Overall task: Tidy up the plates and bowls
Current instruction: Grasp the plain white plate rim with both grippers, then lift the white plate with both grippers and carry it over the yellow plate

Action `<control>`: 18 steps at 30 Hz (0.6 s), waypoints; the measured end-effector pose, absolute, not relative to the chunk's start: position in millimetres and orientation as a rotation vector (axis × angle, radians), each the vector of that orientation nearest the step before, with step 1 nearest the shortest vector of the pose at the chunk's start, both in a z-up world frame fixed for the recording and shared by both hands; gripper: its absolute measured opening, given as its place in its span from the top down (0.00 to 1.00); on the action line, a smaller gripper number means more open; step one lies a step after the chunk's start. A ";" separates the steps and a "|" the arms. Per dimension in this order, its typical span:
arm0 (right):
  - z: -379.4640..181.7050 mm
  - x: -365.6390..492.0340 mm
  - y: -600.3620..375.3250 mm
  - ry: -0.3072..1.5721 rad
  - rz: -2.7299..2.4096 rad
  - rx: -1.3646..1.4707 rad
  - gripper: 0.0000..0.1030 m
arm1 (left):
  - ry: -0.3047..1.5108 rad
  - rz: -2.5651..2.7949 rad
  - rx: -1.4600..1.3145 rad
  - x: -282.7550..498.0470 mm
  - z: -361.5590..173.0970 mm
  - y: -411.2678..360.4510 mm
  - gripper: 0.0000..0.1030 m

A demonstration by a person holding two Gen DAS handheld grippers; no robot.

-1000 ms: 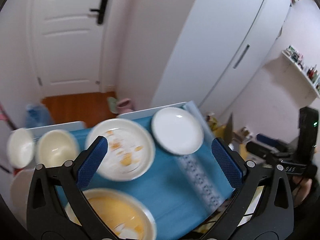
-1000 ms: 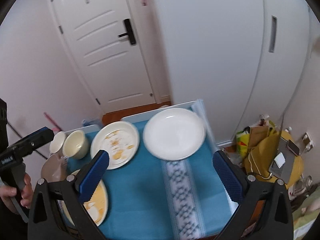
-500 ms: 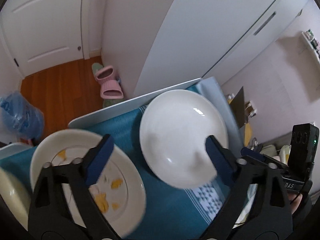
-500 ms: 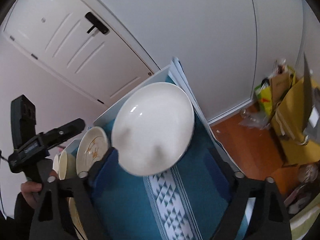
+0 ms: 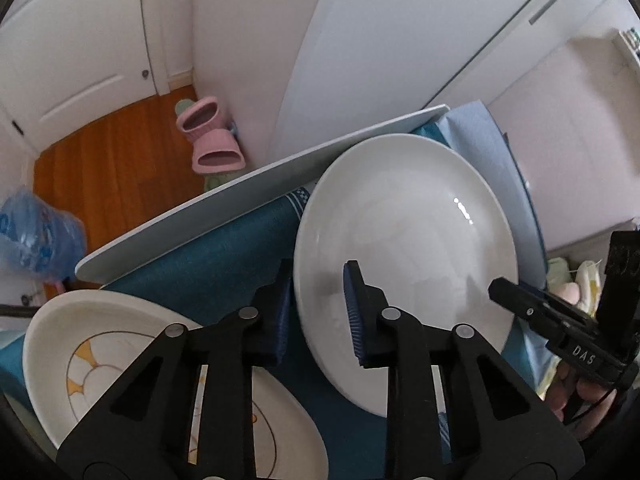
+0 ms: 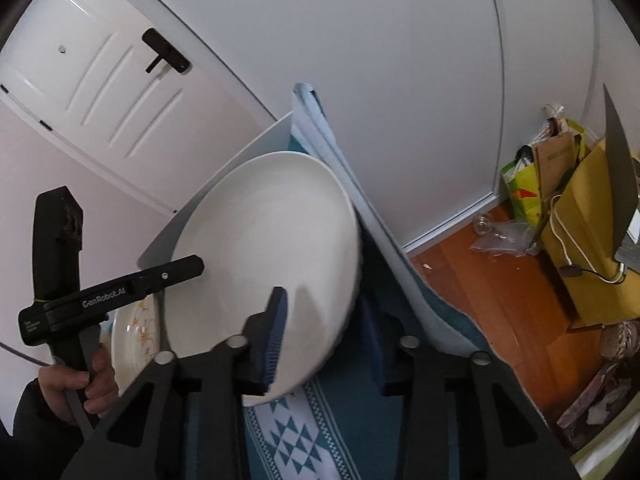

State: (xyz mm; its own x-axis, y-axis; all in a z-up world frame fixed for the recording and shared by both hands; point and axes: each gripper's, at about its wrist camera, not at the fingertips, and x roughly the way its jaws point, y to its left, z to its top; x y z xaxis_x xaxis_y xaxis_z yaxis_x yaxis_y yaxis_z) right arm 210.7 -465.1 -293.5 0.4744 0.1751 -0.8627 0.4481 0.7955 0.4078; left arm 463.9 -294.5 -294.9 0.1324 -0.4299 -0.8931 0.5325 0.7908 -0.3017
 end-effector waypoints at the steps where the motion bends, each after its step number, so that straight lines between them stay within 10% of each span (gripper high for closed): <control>1: -295.2 211.8 -465.8 1.089 -0.188 0.657 0.77 | 1.254 -0.697 0.102 464.0 -295.6 -295.0 0.81; 18: -295.8 214.7 -466.6 1.117 -0.195 0.598 0.86 | 1.227 -0.675 0.118 458.7 -287.0 -295.7 0.84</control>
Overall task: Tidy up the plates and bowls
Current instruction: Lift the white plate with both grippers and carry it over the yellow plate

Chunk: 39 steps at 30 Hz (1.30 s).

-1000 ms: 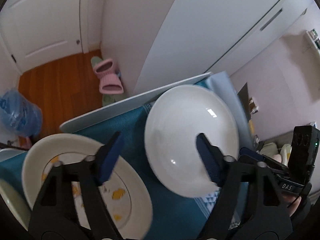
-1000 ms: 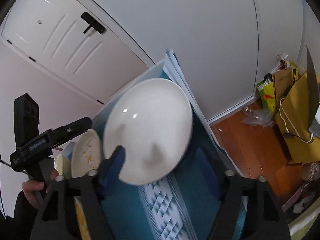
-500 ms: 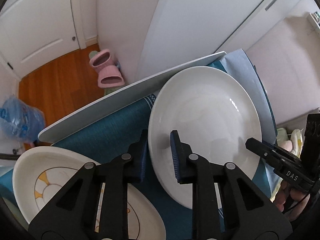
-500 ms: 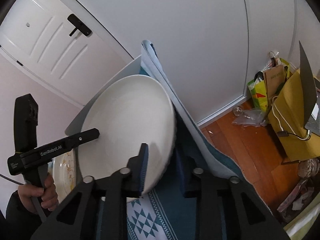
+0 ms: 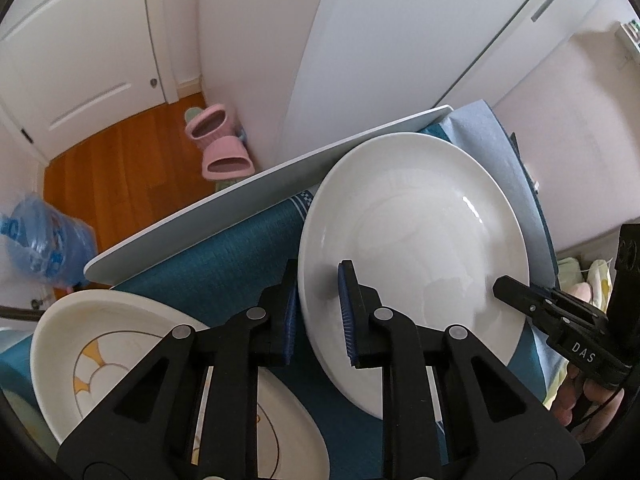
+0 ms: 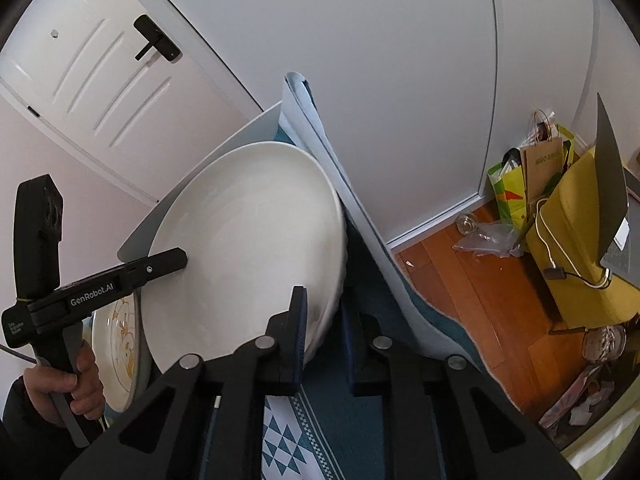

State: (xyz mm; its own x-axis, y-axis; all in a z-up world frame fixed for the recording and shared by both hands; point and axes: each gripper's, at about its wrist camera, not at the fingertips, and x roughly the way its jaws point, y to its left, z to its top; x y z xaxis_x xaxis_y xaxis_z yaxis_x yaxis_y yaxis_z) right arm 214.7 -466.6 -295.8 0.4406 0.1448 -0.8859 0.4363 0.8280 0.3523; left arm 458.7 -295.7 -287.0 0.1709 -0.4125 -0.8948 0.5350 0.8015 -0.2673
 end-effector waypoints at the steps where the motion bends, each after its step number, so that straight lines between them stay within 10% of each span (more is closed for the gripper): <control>1: -295.2 215.6 -466.5 1.116 -0.193 0.596 0.86 | 1.224 -0.676 0.122 458.3 -286.4 -295.9 0.84; 39: -163.7 146.1 -299.5 1.075 0.162 0.346 0.86 | 1.042 -0.389 -0.060 261.2 -151.1 -71.1 0.84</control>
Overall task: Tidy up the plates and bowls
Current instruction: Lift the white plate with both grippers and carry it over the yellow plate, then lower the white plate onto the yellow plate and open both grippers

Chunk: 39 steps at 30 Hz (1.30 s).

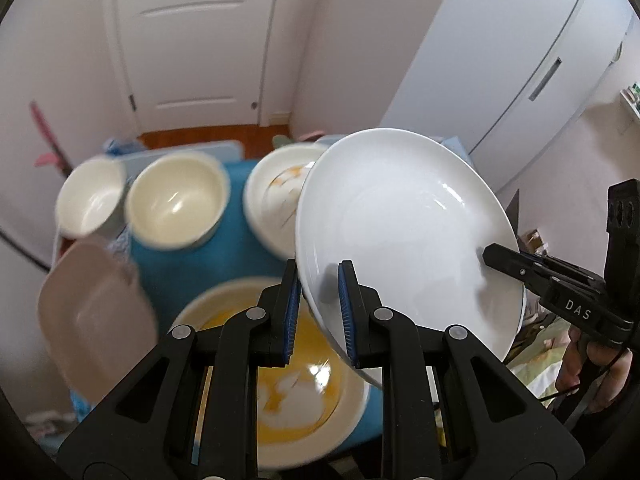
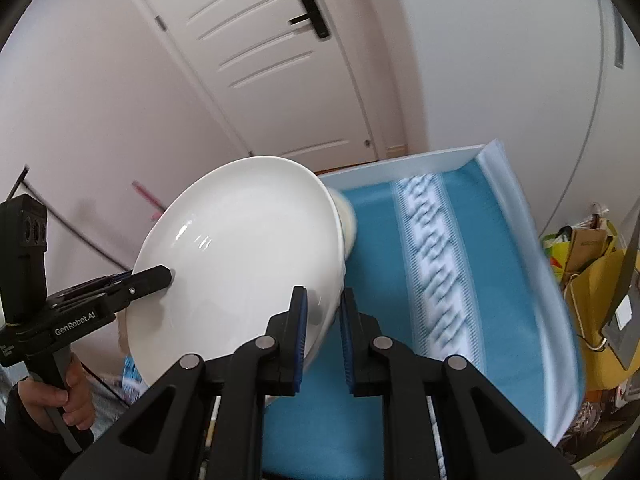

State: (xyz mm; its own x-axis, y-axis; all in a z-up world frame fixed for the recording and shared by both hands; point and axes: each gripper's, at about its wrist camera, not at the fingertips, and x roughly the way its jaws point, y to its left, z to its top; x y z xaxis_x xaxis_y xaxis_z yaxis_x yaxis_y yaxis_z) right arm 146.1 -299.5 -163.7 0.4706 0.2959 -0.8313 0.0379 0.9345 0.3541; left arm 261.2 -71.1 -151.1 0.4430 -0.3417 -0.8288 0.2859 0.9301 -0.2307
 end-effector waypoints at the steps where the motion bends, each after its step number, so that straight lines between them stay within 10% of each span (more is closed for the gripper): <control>1: -167.1 140.6 -291.1 1.084 0.170 0.349 0.86 | 1.048 -0.379 -0.059 251.2 -155.4 -59.7 0.84; 39: -246.8 134.0 -202.0 1.200 0.368 0.094 0.86 | 1.180 -0.133 -0.142 196.9 -279.6 2.0 0.84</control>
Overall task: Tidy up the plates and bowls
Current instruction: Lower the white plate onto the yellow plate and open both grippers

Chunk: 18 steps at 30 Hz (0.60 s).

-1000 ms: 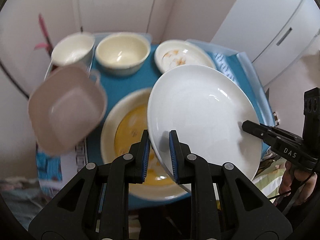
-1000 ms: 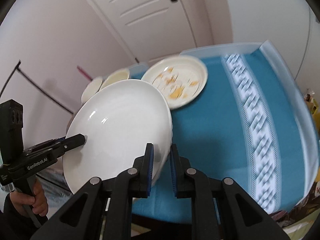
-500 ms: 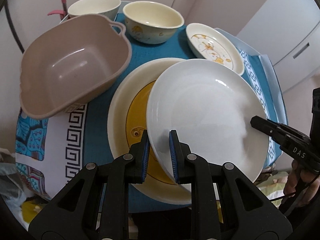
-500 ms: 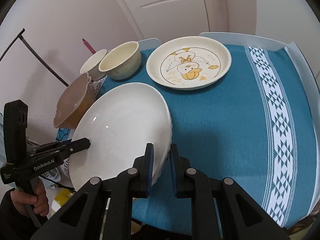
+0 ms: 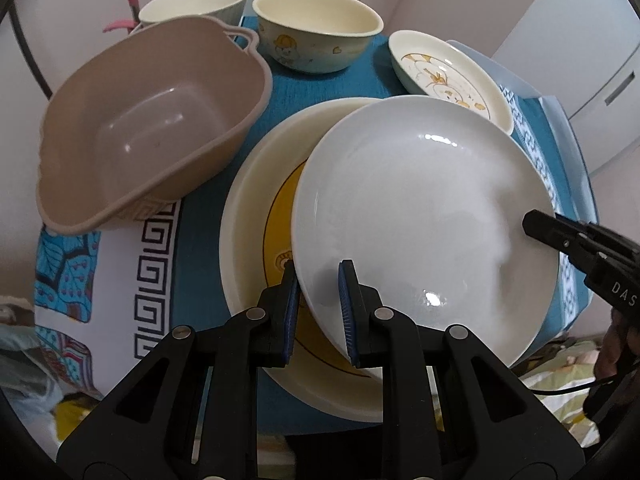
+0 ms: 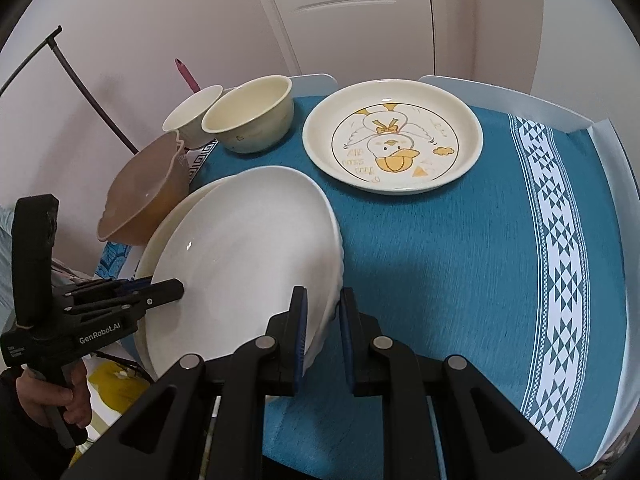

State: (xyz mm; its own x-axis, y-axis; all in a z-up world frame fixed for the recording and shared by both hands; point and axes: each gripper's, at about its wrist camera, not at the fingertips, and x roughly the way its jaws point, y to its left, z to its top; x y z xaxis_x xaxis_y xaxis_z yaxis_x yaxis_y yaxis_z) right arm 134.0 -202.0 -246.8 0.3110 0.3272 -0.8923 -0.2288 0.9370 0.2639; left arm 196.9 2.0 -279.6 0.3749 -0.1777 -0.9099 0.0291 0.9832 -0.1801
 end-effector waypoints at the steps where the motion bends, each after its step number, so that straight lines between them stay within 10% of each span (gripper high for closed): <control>1: -247.1 134.4 -201.8 1.202 0.367 0.089 0.86 | 1.180 -0.126 -0.125 196.9 -278.8 0.3 0.84; 18: -250.0 129.4 -173.4 1.154 0.396 -0.187 0.86 | 1.148 -0.017 0.153 186.2 -268.8 -19.1 0.84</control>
State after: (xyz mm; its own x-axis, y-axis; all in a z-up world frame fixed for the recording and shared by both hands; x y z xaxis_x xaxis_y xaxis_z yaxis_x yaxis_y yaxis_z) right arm 129.4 -173.4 -250.0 0.3452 0.2079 -0.9152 -0.3978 0.9156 0.0579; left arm 186.2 -19.1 -268.8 0.4114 0.0652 -0.9091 0.0914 0.9895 0.1123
